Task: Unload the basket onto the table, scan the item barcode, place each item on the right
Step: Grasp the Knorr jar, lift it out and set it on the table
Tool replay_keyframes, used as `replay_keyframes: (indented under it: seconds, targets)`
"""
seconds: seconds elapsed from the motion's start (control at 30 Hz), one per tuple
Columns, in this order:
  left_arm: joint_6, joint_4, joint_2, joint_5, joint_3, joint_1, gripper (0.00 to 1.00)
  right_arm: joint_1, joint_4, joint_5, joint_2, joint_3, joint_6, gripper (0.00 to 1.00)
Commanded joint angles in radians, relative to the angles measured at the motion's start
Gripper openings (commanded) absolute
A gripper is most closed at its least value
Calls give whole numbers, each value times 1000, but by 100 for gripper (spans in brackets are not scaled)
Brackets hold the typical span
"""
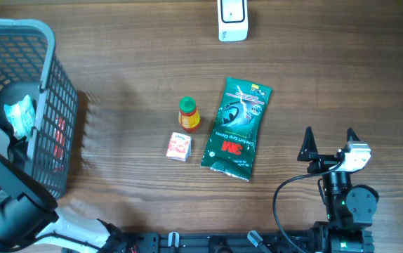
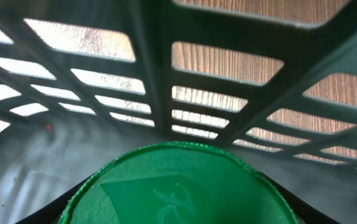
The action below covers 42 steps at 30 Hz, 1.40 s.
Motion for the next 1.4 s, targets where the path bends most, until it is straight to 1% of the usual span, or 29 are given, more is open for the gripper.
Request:
replay_keyframes:
  seconds: [0.0,0.1,0.17,0.27,0.33,0.4,0.5,0.57,0.63,0.67,0.73,0.77,0.8,0.9,0.93,1.0,1.1,1.13,1.2,1.27,1.37]
  targets:
    - [-2,-43,-101,27,21,-17,63,4,2,-3,0,-1,-8,100]
    - [-2,-82,-194,80,42,-21,64,4,2,-3,0,-1,-8,100]
    - [-2,-102,-275,151,55,-20,64,4,2,-3,0,-1,-8,100]
    - [-2,-110,-438,344,63,-20,64,4,2,-3,0,-1,-8,100]
    - [-3,-98,-573,533,63,-23,64,4,2,-3,0,-1,-8,100]
    - [-3,-84,-690,660,64,-35,64,4,2,-3,0,-1,-8,100]
    - [-10,-76,-875,824,64,-102,64,4,2,-3,0,-1,-8,100]
    - [-6,-79,-975,874,64,-206,64,4,2,-3,0,-1,-8,100]
    - [30,-128,-1020,869,64,-313,64,4,2,-3,0,-1,-8,100]
    - [52,-181,-1032,851,64,-378,64,4,2,-3,0,-1,-8,100]
    - [54,-338,-1023,743,63,-509,63,4,2,-3,0,-1,-8,100]
    - [53,-380,-1015,701,60,-545,63,4,2,-3,0,-1,-8,100]
    - [44,-453,-986,597,45,-629,63,4,2,-3,0,-1,-8,100]
    - [18,-505,-910,459,5,-756,62,4,2,-3,0,-1,-8,100]
    - [14,-508,-866,418,-16,-809,60,4,2,-3,0,-1,-8,100]
    - [-32,-507,-788,351,-45,-886,56,4,2,-3,0,-1,-8,100]
    - [-147,-490,-625,191,-79,-999,56,4,2,-3,0,-1,-8,100]
    - [-186,-465,-529,126,-85,-1043,56,4,2,-3,0,-1,-9,100]
    - [-192,-403,-407,111,-85,-1081,57,4,2,-3,0,-1,-8,100]
    - [-267,-338,-290,113,-85,-1110,57,4,2,-3,0,-1,-8,100]
    - [-368,-254,-161,112,-85,-1149,56,4,2,-3,0,-1,-8,99]
